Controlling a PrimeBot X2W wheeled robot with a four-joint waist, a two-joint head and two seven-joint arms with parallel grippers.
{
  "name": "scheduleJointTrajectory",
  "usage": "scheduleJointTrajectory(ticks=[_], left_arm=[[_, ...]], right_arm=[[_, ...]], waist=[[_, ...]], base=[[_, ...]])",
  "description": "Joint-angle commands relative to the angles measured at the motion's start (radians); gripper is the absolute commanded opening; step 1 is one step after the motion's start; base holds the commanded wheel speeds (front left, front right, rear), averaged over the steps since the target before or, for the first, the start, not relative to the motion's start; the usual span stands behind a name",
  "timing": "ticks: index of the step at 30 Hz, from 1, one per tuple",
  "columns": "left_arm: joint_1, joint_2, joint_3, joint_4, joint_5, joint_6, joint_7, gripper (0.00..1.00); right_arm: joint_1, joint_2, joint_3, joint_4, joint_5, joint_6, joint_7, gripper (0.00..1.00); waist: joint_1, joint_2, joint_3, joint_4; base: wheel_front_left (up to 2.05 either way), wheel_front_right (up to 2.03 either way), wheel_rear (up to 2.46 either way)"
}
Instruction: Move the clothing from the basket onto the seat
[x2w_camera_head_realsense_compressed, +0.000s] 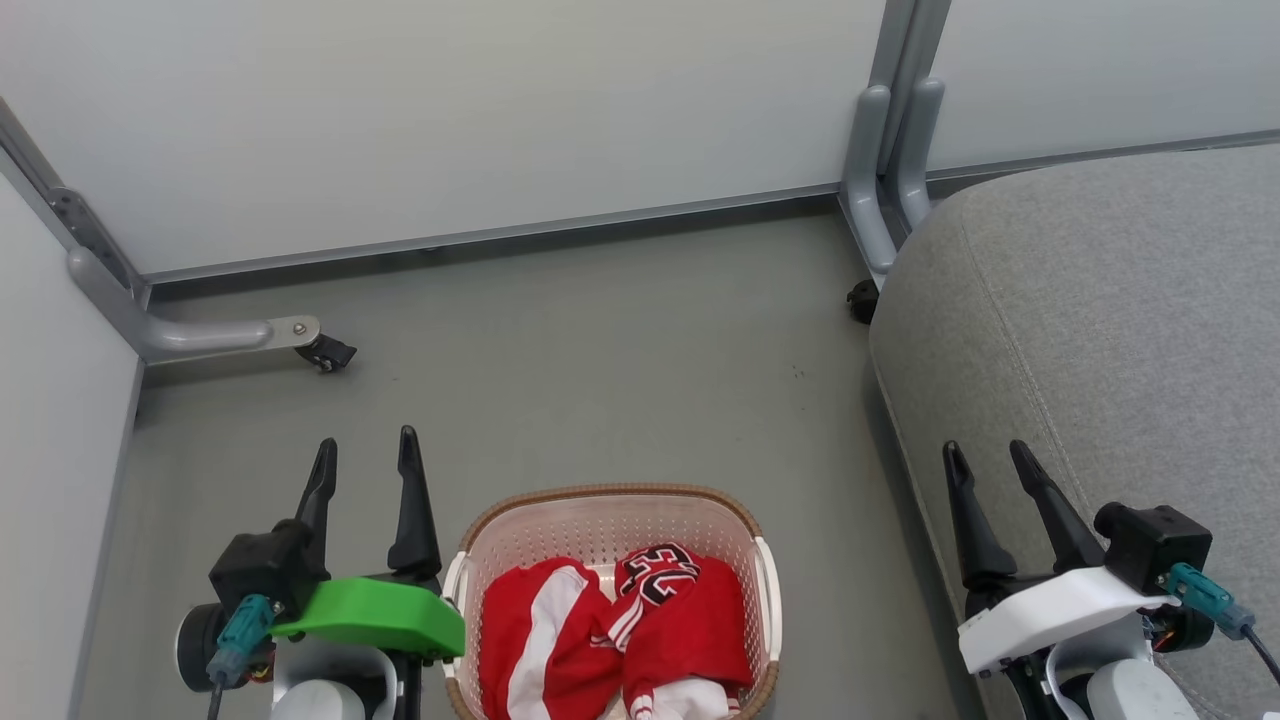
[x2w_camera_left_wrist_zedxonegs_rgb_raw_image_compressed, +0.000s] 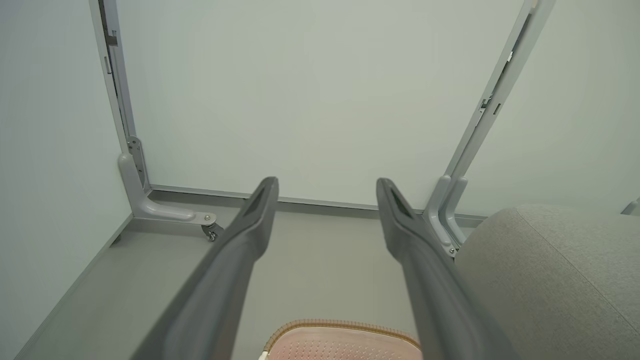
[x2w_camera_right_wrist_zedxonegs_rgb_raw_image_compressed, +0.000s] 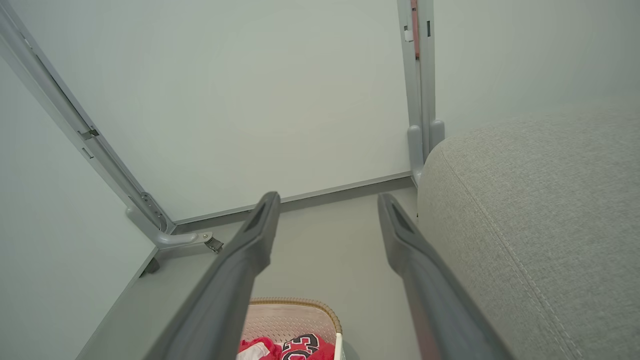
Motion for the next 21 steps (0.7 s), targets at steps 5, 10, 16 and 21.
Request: scheduleJointTrajectory(ticks=[5,10,16,21], left_arm=[[-0.021,0.008,-0.012,-0.01,0.058,0.009,-0.018,1.0],[-0.022,0.008,-0.022,-0.012,0.093,0.013,-0.028,1.0],[-0.02,0.009,-0.028,-0.018,0.128,0.011,-0.039,1.0],[-0.018,0.009,-0.032,-0.021,0.148,0.007,-0.048,1.0]], right_arm=[[-0.014,-0.006,0.003,-0.003,-0.062,0.0,-0.019,1.0],[-0.013,-0.007,0.004,-0.001,-0.104,0.0,-0.03,1.0],[-0.015,-0.007,0.005,0.005,-0.152,0.0,-0.041,1.0],[-0.014,-0.007,0.007,0.01,-0.191,0.0,-0.051,1.0]], waist=[[0.0,0.0,0.001,0.001],[0.0,0.0,0.002,0.003],[0.0,0.0,0.004,0.005],[0.0,0.0,0.005,0.006]], base=[[0.0,0.0,0.0],[0.0,0.0,0.0],[0.0,0.0,0.0],[0.0,0.0,0.0]])
